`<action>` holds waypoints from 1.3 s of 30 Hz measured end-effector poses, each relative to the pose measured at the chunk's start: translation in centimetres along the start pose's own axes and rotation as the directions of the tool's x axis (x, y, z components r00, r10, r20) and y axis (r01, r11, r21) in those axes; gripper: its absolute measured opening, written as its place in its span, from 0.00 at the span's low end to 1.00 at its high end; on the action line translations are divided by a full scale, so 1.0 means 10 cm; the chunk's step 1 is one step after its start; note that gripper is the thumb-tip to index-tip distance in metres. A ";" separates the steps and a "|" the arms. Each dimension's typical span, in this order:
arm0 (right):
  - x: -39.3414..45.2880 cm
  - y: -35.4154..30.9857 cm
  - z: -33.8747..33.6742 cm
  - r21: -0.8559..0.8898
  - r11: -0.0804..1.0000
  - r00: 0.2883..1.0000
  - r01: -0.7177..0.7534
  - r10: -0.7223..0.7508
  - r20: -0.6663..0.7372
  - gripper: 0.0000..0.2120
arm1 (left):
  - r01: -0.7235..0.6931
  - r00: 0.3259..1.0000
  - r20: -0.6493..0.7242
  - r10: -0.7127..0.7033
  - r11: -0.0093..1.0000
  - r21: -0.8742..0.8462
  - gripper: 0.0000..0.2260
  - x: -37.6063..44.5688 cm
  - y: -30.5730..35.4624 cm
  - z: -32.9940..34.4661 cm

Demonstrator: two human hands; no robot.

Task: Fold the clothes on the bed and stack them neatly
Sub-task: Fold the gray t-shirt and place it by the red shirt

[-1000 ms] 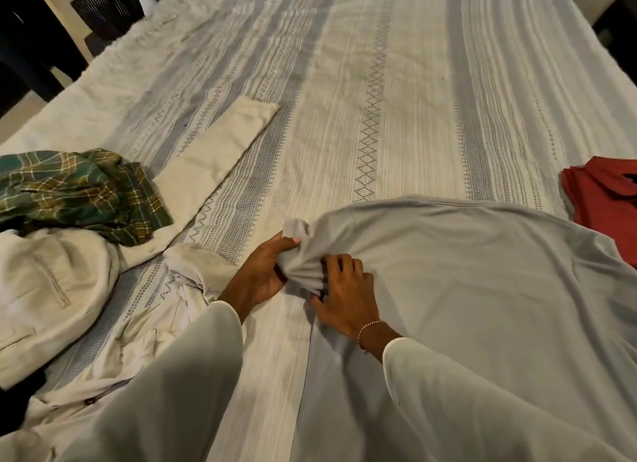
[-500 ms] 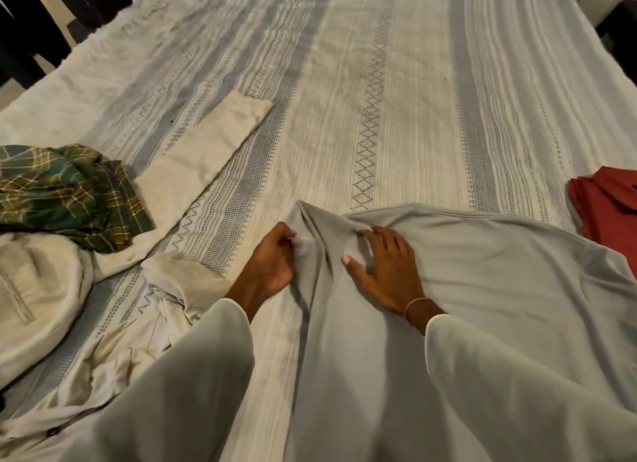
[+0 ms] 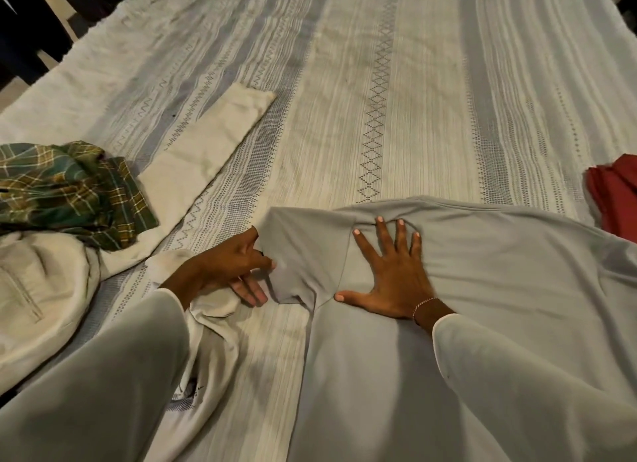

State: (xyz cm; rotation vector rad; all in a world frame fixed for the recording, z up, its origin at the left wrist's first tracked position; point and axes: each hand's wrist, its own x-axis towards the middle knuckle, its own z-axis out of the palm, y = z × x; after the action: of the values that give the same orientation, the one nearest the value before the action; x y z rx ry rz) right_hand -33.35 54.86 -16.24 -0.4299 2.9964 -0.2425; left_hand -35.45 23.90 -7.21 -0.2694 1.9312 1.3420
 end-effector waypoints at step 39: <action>-0.53 -0.90 -0.06 0.280 0.951 0.987 0.128 -0.096 -0.125 0.20 | 0.258 0.923 -0.223 -0.314 0.934 -0.247 0.11 -0.09 -0.42 0.63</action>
State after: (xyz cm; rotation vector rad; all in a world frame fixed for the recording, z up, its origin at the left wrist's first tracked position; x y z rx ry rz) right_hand -25.94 47.96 -13.72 -0.5710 2.9755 -0.7239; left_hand -29.62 27.44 -10.64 -0.8416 1.8629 1.3647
